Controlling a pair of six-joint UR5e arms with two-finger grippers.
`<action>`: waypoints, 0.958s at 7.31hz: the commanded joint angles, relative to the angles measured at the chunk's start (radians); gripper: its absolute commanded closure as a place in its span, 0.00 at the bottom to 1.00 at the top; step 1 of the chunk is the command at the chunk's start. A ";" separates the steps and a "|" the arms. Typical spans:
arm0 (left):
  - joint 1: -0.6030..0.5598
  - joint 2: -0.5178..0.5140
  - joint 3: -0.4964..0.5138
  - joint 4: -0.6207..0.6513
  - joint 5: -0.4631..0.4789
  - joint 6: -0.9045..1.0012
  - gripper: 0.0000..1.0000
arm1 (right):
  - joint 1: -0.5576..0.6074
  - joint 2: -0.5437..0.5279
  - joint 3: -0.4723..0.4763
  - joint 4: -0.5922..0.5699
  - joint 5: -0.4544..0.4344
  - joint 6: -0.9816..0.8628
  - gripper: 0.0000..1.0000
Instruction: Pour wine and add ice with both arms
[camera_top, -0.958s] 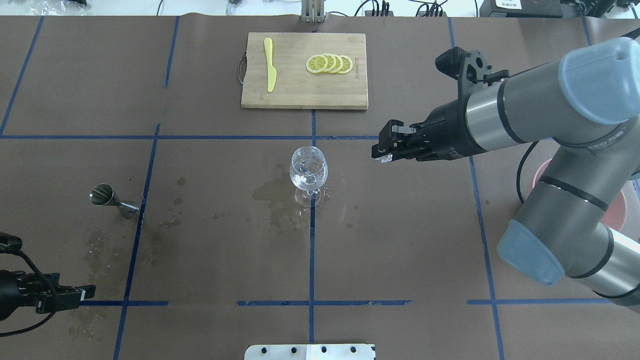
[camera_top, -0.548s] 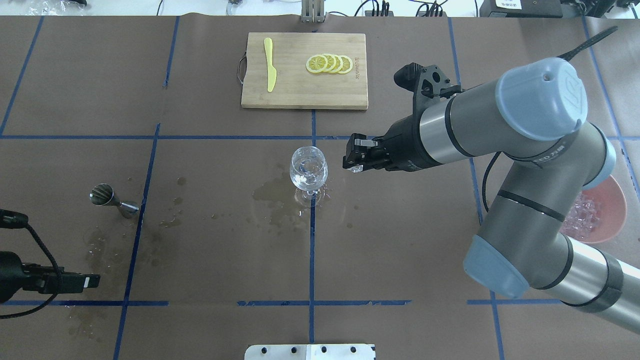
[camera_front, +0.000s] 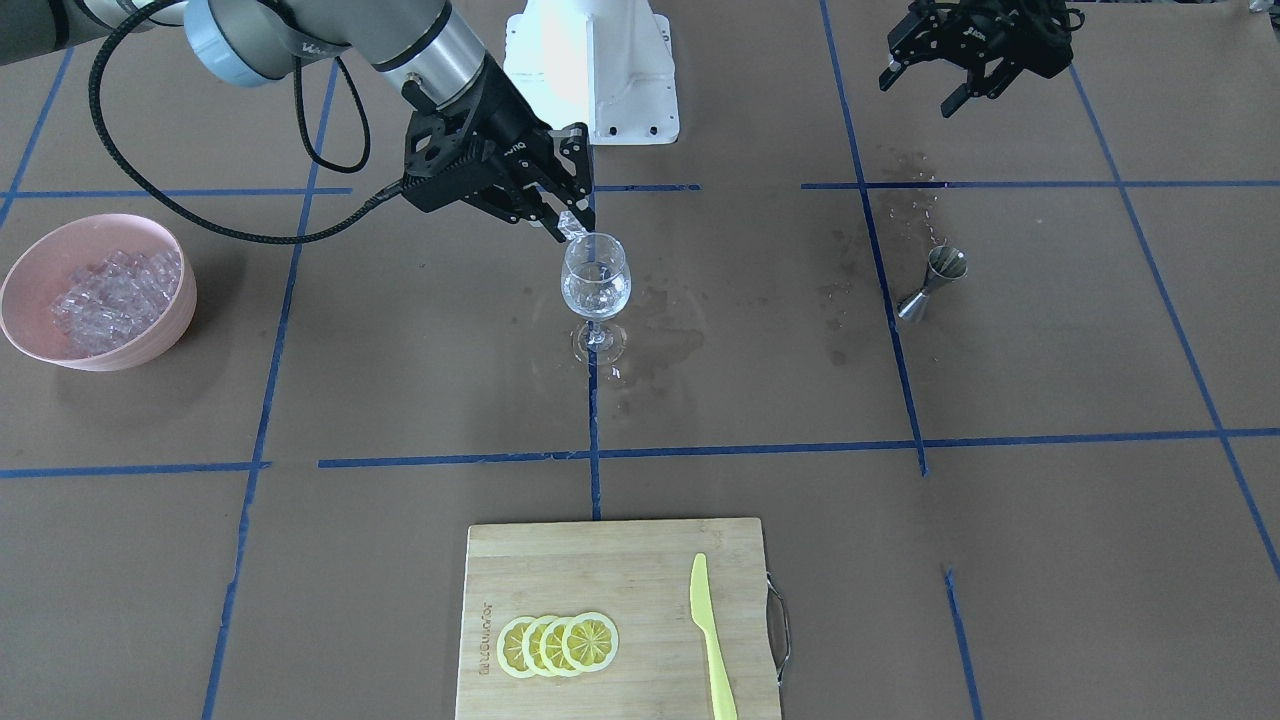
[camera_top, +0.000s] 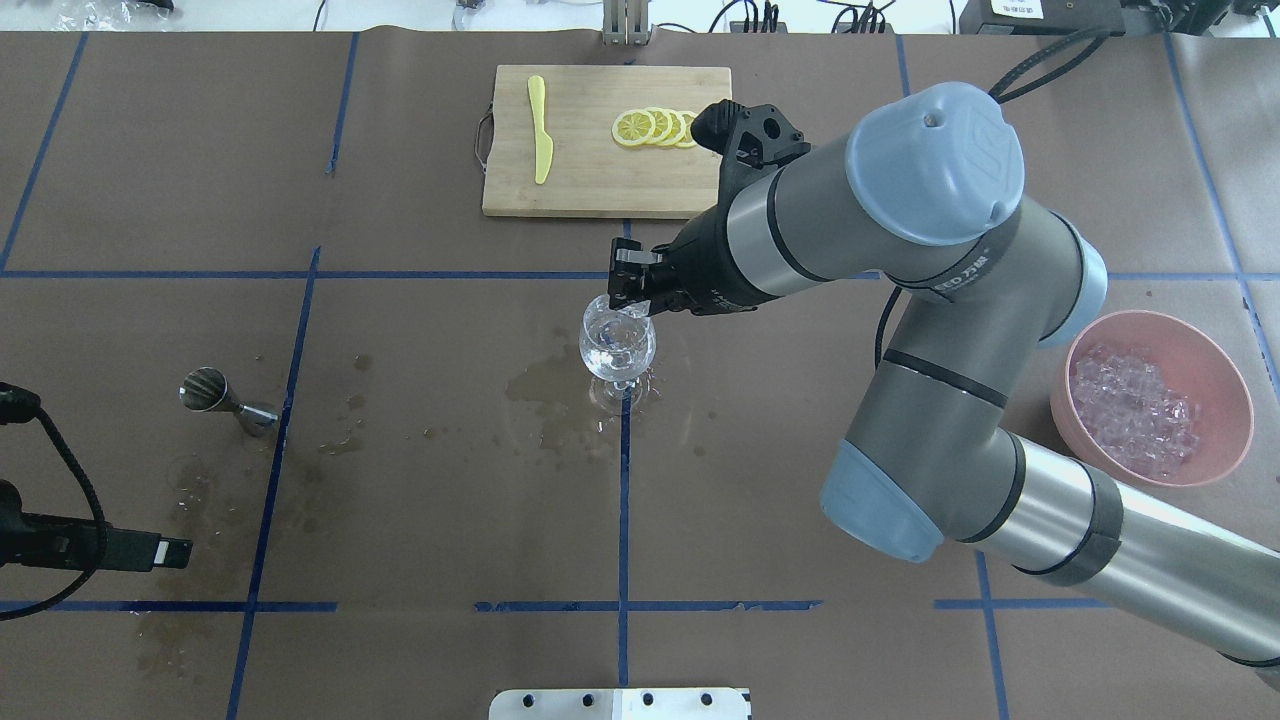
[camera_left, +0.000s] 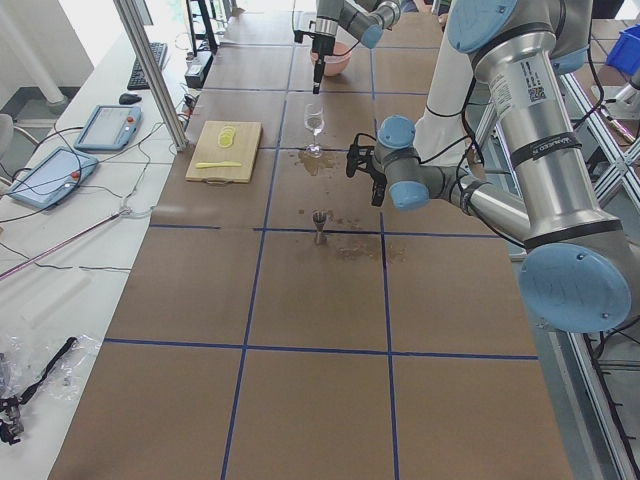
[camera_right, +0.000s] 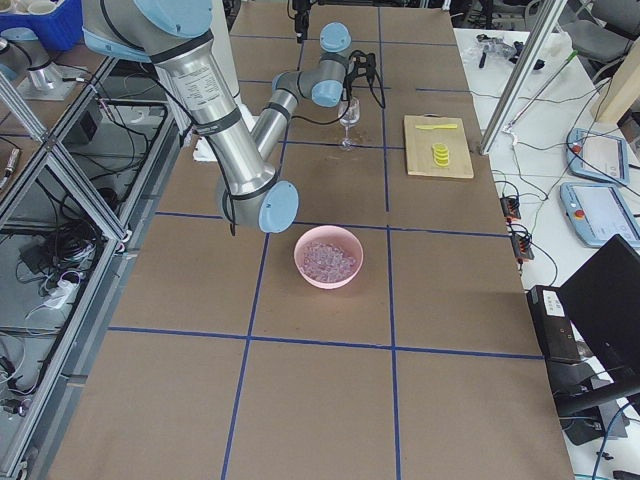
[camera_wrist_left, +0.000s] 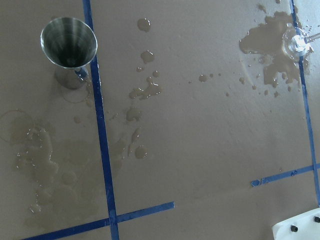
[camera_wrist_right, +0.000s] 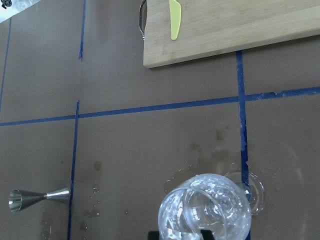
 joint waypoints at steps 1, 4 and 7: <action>-0.008 0.000 -0.019 0.036 -0.007 0.011 0.00 | -0.015 0.014 -0.016 -0.003 -0.022 0.002 1.00; -0.121 -0.093 -0.019 0.189 -0.039 0.141 0.00 | -0.023 0.013 -0.016 -0.001 -0.022 0.020 0.72; -0.326 -0.233 0.030 0.383 -0.052 0.366 0.00 | -0.023 0.007 -0.013 -0.001 -0.028 0.023 0.01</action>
